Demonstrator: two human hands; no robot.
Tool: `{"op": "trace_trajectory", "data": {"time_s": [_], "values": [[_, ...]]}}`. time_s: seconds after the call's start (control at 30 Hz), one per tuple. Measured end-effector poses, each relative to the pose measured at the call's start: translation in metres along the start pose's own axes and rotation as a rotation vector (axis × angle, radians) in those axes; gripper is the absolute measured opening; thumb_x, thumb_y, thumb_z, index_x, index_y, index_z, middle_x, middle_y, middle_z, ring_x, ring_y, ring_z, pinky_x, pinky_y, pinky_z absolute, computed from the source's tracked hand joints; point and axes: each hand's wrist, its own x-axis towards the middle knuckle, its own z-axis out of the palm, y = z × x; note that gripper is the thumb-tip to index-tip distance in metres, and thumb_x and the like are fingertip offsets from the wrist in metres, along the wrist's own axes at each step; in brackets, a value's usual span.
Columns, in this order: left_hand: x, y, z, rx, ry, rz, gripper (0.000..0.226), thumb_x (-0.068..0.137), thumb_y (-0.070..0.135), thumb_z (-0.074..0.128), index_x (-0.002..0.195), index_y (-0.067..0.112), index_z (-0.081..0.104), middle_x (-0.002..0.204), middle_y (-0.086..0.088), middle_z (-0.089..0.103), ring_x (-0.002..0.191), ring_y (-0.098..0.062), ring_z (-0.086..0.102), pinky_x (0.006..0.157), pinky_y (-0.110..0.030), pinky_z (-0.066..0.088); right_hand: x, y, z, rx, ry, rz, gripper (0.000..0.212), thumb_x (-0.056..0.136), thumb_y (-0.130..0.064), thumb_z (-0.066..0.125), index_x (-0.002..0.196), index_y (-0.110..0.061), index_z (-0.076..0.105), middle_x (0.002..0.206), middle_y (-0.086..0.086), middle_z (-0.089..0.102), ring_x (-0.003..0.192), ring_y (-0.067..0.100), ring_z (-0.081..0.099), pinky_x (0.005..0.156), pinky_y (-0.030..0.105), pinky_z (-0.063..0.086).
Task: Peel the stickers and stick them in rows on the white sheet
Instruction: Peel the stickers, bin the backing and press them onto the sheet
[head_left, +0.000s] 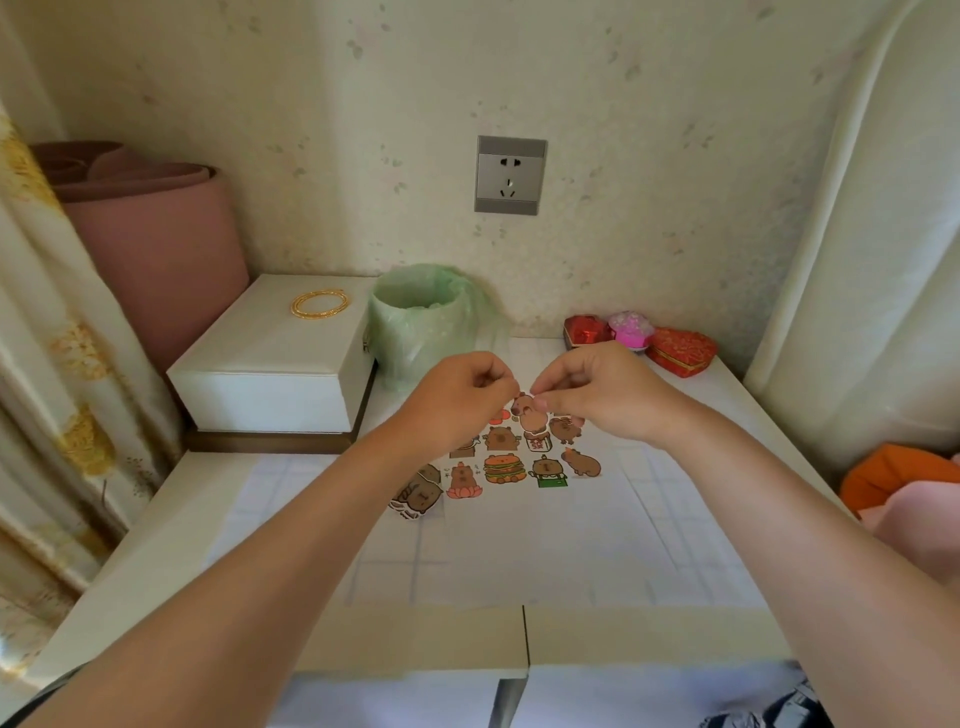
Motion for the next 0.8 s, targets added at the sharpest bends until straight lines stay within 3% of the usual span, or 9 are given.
{"op": "trace_trajectory", "data": {"time_s": [0.1,0.2,0.3,0.4,0.53,0.63,0.7,0.8], "values": [[0.001,0.000,0.006,-0.076,-0.029,-0.039,0.021,0.089,0.010,0.055,0.072,0.021,0.061,0.060,0.006,0.057,0.047,-0.004,0.046,0.053,-0.022,0.037,0.000,0.001,0.003,-0.014,-0.008,-0.023,0.014,0.083,-0.012,0.080,0.089,-0.024,0.075,0.081,0.004,0.076,0.077,0.044,0.069,0.068,0.051,0.057],[0.001,-0.003,0.008,-0.025,-0.002,0.031,0.021,0.091,0.016,0.056,0.073,0.026,0.060,0.065,-0.002,0.057,0.052,-0.011,0.045,0.052,-0.028,0.040,-0.001,-0.001,0.005,-0.046,-0.025,-0.037,0.020,0.084,-0.012,0.079,0.098,-0.024,0.073,0.079,0.002,0.076,0.075,0.044,0.069,0.067,0.050,0.057],[-0.001,-0.009,0.006,0.190,0.051,0.138,0.011,0.094,0.031,0.059,0.084,0.035,0.060,0.075,0.010,0.063,0.057,-0.008,0.052,0.055,-0.031,0.049,-0.002,-0.002,0.005,-0.050,-0.015,-0.022,0.012,0.082,-0.014,0.081,0.091,-0.018,0.075,0.077,0.000,0.076,0.075,0.044,0.069,0.065,0.052,0.057],[-0.004,-0.010,0.003,0.300,0.102,0.178,0.006,0.095,0.038,0.059,0.101,0.036,0.059,0.086,0.015,0.066,0.068,-0.006,0.061,0.058,-0.032,0.052,-0.005,-0.002,0.005,-0.024,-0.003,0.007,0.010,0.081,-0.017,0.081,0.088,-0.016,0.074,0.073,-0.003,0.075,0.064,0.034,0.064,0.064,0.043,0.055],[-0.004,-0.008,0.004,0.105,0.030,0.109,0.006,0.092,0.034,0.067,0.097,0.032,0.065,0.090,0.011,0.070,0.071,-0.010,0.065,0.062,-0.032,0.055,-0.007,-0.002,0.004,0.017,0.028,0.070,0.014,0.083,-0.014,0.079,0.096,-0.015,0.074,0.081,0.007,0.076,0.056,0.018,0.059,0.062,0.032,0.051],[-0.006,-0.007,0.006,-0.062,0.032,0.067,0.014,0.091,0.017,0.069,0.095,0.029,0.064,0.082,0.003,0.071,0.067,-0.018,0.065,0.062,-0.035,0.054,-0.010,-0.003,0.003,0.072,0.035,0.147,0.018,0.085,-0.014,0.078,0.102,-0.017,0.073,0.083,0.008,0.076,0.052,0.014,0.056,0.048,0.017,0.043],[-0.006,-0.007,0.006,-0.143,0.056,0.030,0.015,0.091,0.012,0.067,0.096,0.026,0.064,0.082,-0.003,0.070,0.064,-0.016,0.063,0.058,-0.032,0.050,-0.012,-0.004,0.005,0.071,-0.005,0.182,0.012,0.087,-0.017,0.075,0.099,-0.016,0.075,0.077,0.002,0.076,0.053,0.011,0.055,0.047,0.019,0.040],[-0.010,-0.008,0.004,-0.199,0.059,-0.023,0.016,0.091,0.009,0.063,0.098,0.024,0.066,0.090,-0.012,0.070,0.065,-0.013,0.065,0.063,-0.035,0.050,-0.014,-0.003,0.013,0.126,-0.051,0.235,0.008,0.091,-0.019,0.072,0.095,-0.014,0.077,0.064,-0.006,0.071,0.049,0.009,0.054,0.050,0.024,0.038]]}}
